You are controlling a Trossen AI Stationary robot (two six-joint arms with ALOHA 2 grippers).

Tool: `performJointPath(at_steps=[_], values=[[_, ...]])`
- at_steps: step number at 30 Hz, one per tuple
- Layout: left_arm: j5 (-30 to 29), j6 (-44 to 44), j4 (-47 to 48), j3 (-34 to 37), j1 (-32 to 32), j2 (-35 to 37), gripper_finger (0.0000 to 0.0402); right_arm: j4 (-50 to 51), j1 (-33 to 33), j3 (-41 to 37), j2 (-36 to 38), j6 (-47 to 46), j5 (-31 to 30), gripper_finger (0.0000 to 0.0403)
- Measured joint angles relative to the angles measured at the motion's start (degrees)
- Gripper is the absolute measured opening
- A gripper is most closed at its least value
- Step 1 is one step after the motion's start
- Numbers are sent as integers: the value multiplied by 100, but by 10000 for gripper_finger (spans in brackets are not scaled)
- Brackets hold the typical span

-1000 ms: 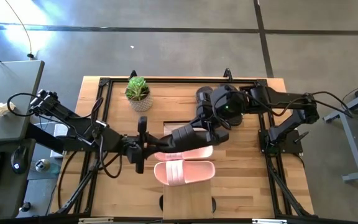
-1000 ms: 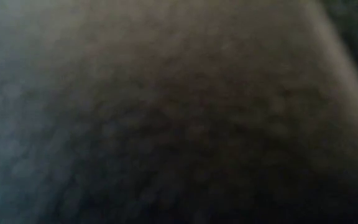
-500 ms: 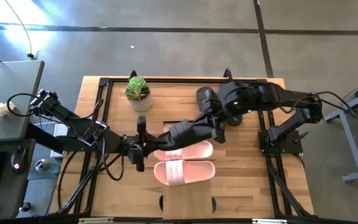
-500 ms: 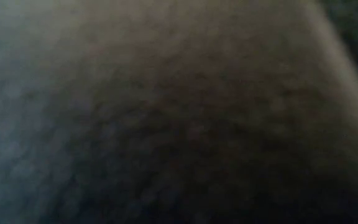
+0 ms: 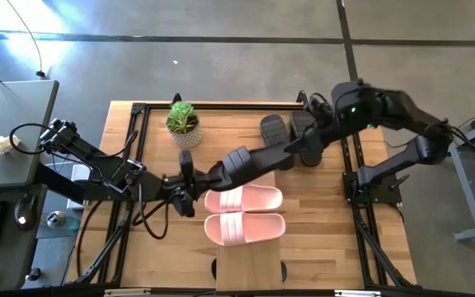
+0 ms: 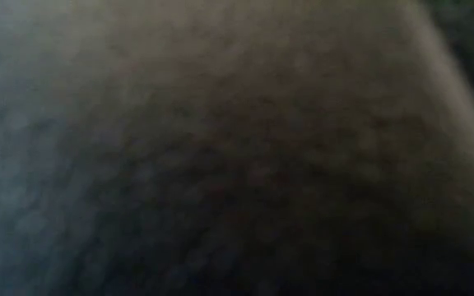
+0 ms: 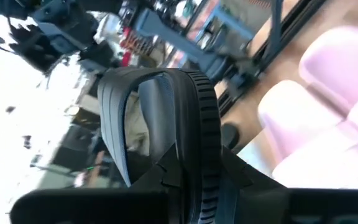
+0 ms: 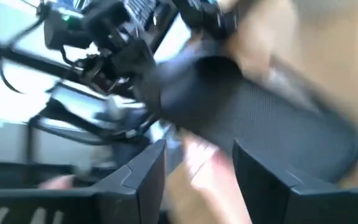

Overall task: Pick and place slides into the shelf
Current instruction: Put the black slipper under the shelf

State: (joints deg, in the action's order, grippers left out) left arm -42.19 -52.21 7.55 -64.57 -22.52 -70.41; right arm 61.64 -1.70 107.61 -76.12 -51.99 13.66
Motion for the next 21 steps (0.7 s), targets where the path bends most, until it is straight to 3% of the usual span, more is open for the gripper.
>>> performJointPath(at_steps=[4,8,15,21], values=[[-364,-599,-5,-1,2,0,28,337,-446,0,208,-1170,841,177],[-485,-1116,-10,-1,0,0,28,559,-950,0,378,-1537,1040,178],[-571,-1659,-44,-1,0,0,28,1498,-2018,-199,430,-753,1765,178],[-584,-1661,-45,-3,0,-1,28,437,-2738,-938,426,-298,2754,177]])
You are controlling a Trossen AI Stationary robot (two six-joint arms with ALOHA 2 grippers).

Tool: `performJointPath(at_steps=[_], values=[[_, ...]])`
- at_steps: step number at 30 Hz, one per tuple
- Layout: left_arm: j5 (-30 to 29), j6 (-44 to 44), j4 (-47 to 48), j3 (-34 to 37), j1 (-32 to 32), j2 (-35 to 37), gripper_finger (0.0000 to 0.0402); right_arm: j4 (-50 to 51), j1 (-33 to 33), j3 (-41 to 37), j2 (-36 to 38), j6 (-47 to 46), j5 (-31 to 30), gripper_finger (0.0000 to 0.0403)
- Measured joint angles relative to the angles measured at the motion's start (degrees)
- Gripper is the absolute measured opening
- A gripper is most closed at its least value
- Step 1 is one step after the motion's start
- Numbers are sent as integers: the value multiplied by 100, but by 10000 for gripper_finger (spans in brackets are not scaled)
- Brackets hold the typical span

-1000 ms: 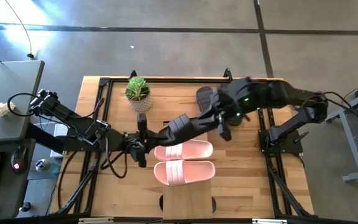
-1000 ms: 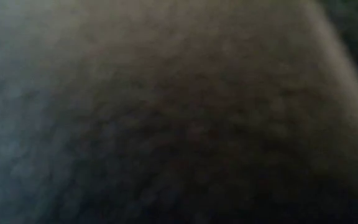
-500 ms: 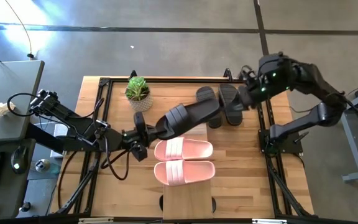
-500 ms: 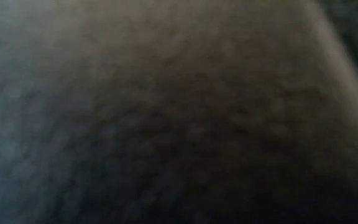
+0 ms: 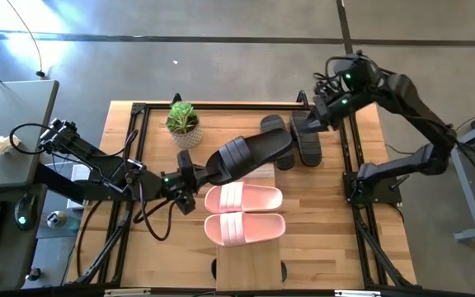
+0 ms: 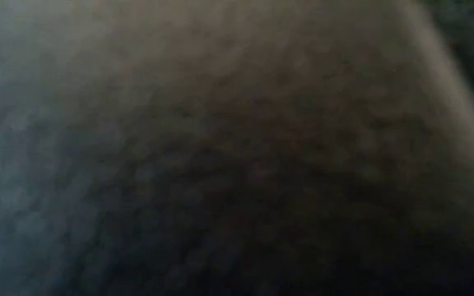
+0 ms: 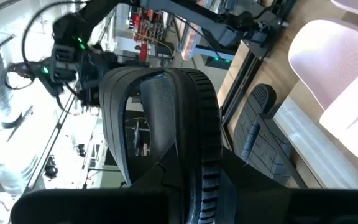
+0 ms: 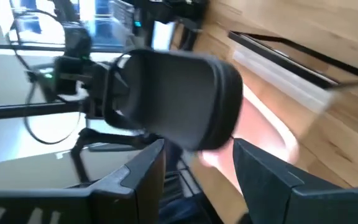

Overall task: Pick and place slides into the shelf
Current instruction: Put the black slipper under the shelf

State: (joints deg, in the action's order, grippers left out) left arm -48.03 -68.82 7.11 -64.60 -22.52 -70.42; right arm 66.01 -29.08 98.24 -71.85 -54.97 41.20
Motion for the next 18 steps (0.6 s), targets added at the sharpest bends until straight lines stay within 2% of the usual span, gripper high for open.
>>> performJointPath(at_steps=[7,11,18], values=[[-63,3,4,0,0,-1,28,-628,-210,-968,-5,135,552,177],[-59,4,16,-2,-2,-4,28,-1552,-203,-1346,76,-73,849,177],[-59,4,30,-4,-2,-4,28,-2150,-166,-1649,74,-432,936,177]])
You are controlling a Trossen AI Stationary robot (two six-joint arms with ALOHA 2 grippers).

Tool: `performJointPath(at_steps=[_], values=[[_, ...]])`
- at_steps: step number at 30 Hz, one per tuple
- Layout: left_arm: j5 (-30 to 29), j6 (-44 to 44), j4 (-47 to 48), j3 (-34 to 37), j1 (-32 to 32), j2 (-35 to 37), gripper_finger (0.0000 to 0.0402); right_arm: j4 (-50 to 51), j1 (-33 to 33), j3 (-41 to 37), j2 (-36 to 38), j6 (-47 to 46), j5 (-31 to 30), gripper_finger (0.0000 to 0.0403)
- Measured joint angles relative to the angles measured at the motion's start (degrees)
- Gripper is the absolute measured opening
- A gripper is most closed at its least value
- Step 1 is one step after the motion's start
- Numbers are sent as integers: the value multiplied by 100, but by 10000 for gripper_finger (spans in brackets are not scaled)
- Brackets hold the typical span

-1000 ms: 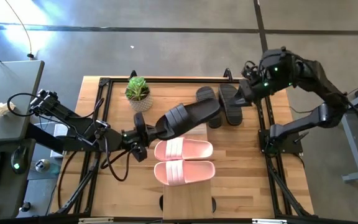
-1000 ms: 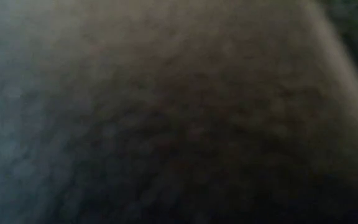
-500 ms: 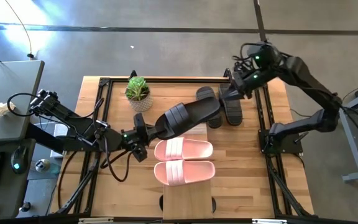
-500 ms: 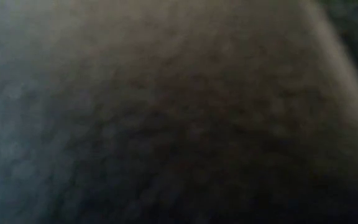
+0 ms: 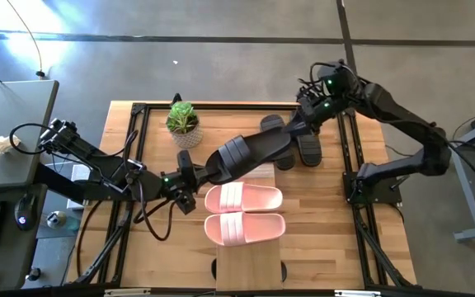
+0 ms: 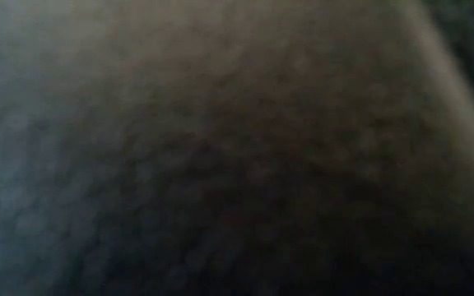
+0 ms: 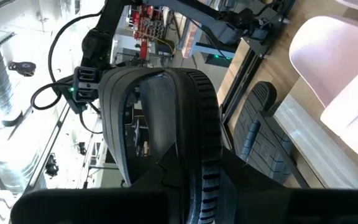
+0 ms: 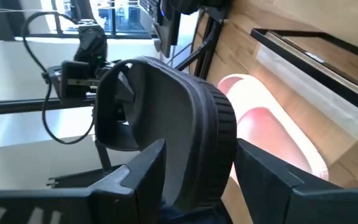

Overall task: Pick and place slides into the shelf
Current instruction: Put the black slipper under the shelf

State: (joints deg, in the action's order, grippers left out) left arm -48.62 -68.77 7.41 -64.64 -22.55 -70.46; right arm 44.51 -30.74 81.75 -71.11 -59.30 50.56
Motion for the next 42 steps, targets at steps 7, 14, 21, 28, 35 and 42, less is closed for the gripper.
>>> performJointPath(at_steps=[7,14,21,28,35,42], values=[[7,2,19,0,2,0,28,-97,235,-28,-15,-23,-60,163],[36,353,5,0,2,0,93,-97,319,-28,-17,-27,-225,61],[-505,1157,0,0,-1,0,163,-103,312,-28,7,123,-521,30],[-1459,1311,-405,-2,-460,39,224,-42,177,-28,361,222,-953,30],[-2200,1514,-715,-2,-947,96,242,910,-26,-22,1191,271,-1760,30],[-2440,1716,-760,-2,-1088,129,243,2531,-29,-9,2235,-64,-2409,30]])
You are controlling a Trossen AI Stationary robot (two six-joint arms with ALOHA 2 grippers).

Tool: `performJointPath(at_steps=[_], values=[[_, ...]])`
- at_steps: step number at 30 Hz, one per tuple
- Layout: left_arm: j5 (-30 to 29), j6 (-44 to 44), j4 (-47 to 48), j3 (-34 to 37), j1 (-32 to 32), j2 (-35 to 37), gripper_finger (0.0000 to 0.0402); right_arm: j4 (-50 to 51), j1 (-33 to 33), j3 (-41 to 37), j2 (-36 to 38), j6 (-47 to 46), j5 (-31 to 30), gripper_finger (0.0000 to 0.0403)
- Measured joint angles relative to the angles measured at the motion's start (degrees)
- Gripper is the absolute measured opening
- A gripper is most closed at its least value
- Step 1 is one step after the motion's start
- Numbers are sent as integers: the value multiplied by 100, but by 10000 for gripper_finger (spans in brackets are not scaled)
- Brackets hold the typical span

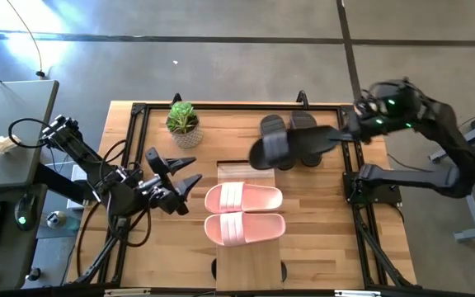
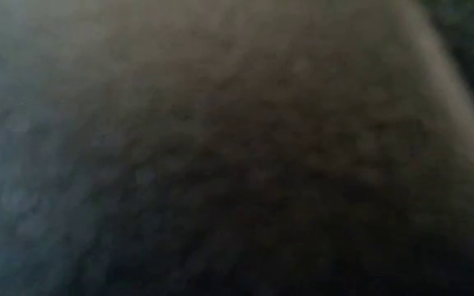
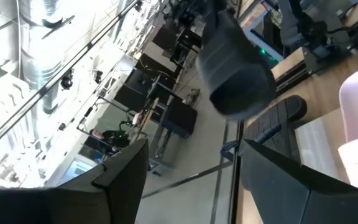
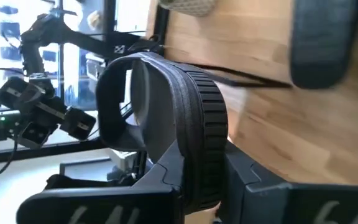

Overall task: Pick and place slides into the shelf
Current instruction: Put the black slipper under the shelf

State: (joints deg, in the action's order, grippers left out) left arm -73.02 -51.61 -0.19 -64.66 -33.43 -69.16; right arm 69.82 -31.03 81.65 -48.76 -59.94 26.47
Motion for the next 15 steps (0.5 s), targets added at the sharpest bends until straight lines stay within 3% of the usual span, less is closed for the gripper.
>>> performJointPath(at_steps=[9,15], values=[[10,113,5,0,2,-3,243,2074,2,3,1126,-410,-358,30],[38,113,2,0,4,-5,243,1941,6,-27,1603,-449,-592,30]])
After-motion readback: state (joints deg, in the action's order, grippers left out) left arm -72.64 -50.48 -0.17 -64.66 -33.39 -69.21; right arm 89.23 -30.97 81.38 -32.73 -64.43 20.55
